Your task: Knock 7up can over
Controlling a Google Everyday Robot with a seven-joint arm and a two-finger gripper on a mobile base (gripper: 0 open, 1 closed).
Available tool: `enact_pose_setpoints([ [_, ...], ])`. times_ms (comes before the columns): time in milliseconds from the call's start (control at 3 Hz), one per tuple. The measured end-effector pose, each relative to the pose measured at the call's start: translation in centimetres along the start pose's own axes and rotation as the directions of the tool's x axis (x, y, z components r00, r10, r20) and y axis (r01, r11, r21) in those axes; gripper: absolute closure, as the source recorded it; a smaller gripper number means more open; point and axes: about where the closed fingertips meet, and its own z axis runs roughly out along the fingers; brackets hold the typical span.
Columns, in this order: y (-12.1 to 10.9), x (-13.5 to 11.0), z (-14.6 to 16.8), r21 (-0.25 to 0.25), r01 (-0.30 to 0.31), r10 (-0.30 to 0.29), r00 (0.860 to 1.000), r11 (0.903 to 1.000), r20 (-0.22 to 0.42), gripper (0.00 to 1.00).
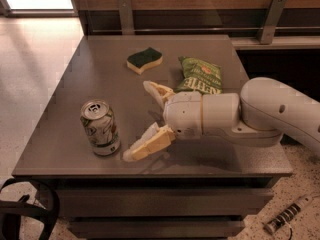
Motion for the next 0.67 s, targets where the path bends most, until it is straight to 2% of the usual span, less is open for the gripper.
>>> enact_pose_setpoints([
  [667, 0.7, 0.0, 3.3, -0.051, -0.046, 0.051, 0.994, 0.9976, 0.101, 0.0],
])
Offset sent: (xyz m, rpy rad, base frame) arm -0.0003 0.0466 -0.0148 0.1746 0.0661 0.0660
